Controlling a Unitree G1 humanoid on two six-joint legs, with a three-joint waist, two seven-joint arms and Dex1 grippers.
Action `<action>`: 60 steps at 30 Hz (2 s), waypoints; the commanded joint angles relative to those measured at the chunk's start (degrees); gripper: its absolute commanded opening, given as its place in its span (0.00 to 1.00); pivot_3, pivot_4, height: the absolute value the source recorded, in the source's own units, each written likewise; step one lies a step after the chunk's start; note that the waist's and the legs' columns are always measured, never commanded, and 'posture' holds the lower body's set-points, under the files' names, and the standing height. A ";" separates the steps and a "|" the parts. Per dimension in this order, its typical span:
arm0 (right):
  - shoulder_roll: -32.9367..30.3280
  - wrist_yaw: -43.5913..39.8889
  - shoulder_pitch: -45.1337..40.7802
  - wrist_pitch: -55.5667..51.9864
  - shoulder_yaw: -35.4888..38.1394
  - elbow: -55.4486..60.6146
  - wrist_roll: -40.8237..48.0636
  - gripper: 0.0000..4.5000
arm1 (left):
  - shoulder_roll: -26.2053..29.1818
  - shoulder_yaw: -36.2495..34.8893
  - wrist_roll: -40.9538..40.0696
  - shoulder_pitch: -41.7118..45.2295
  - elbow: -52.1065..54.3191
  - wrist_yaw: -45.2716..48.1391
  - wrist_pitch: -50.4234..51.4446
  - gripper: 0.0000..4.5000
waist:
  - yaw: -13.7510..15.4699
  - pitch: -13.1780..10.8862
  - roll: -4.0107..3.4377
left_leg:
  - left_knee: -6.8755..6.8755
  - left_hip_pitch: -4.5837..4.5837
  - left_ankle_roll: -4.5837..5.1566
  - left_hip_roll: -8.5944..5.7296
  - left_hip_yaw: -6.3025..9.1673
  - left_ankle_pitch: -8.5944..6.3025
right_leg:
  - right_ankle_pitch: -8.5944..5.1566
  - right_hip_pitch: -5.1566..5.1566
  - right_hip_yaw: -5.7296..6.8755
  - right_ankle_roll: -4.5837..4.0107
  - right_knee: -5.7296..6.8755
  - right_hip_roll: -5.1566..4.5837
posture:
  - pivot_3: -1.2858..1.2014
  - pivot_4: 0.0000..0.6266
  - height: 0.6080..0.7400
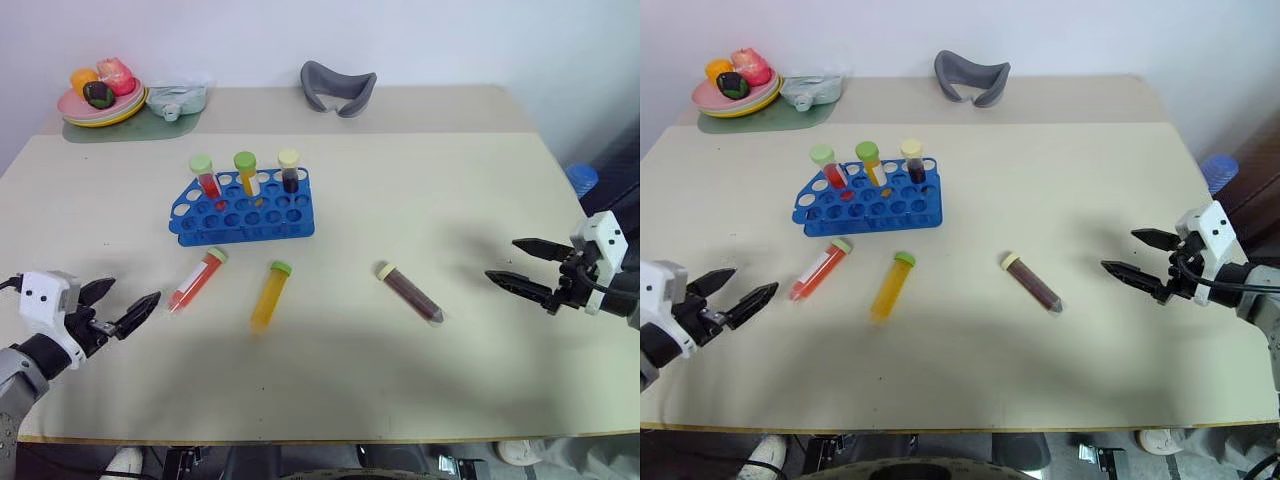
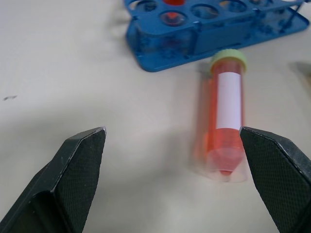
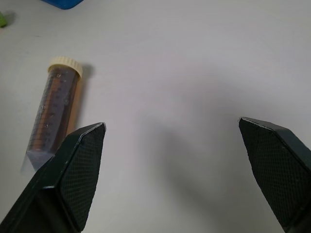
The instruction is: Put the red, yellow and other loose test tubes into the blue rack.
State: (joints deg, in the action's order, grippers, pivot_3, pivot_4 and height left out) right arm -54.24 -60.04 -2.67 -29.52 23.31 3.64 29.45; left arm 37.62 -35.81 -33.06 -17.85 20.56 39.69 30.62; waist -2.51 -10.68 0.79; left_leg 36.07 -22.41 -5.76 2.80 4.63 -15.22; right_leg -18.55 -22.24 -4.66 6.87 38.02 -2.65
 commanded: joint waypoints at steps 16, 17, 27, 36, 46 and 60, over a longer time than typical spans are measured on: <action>-1.62 7.47 -4.60 -9.95 -5.51 17.42 0.82 0.99 | 1.14 4.74 -4.20 5.54 8.38 -0.95 1.51 1.00 | 0.11 0.01 -0.01 | 0.01 -0.01 0.00 0.00 0.01 0.00 | 0.00 0.00 0.00 0.01 0.02 -0.01 | 0.52 0.24 1.00; -2.24 8.17 -4.29 -12.00 -5.93 20.20 1.24 0.99 | 1.20 7.37 -4.73 7.41 9.58 -0.82 2.33 1.00 | 0.18 0.02 -0.01 | 0.02 -0.02 0.00 0.00 0.01 0.00 | 0.01 0.00 0.00 0.01 0.01 -0.01 | 0.52 0.24 1.00; 0.00 26.42 -15.26 -53.00 -8.32 43.22 13.42 0.99 | 2.62 30.05 -1.62 20.87 9.12 9.51 0.06 1.00 | -0.24 0.01 -0.04 | -0.02 0.00 0.03 0.04 0.03 -0.02 | 0.01 -0.07 -0.01 -0.01 0.08 0.07 | 0.52 0.24 1.00; 9.47 51.63 -24.55 -62.98 -17.94 39.34 27.55 0.99 | 4.55 34.18 2.53 21.23 5.89 15.46 -5.20 1.00 | 0.38 0.00 -0.04 | 0.02 -0.22 0.06 -0.02 0.05 -0.03 | 0.01 -0.18 0.03 -0.01 0.01 -0.01 | 0.52 0.24 1.00; 11.09 80.44 -29.45 -62.98 -24.64 22.99 46.80 0.99 | 1.98 36.83 3.32 19.73 8.44 13.96 -6.23 1.00 | -0.18 0.00 -0.05 | 0.03 -0.18 0.07 0.02 0.06 -0.03 | 0.01 -0.22 0.01 -0.01 0.12 0.04 | 0.52 0.24 1.00; 6.72 99.29 -42.59 -60.80 -40.03 4.29 68.78 0.99 | 0.37 37.39 4.92 18.19 6.99 13.94 -8.86 1.00 | -0.03 0.00 -0.06 | 0.05 -0.24 0.09 0.02 0.06 -0.04 | 0.01 -0.26 0.02 -0.01 0.10 0.04 | 0.52 0.24 1.00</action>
State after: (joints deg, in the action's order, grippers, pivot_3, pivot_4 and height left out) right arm -46.36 37.05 -43.70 -91.66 -15.39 8.33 94.43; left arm 38.09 1.49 -28.34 0.51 27.06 53.41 23.14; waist -2.54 -10.69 0.73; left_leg 36.11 -22.66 -5.67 2.81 4.69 -15.26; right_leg -18.54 -22.51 -4.64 6.85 38.11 -2.61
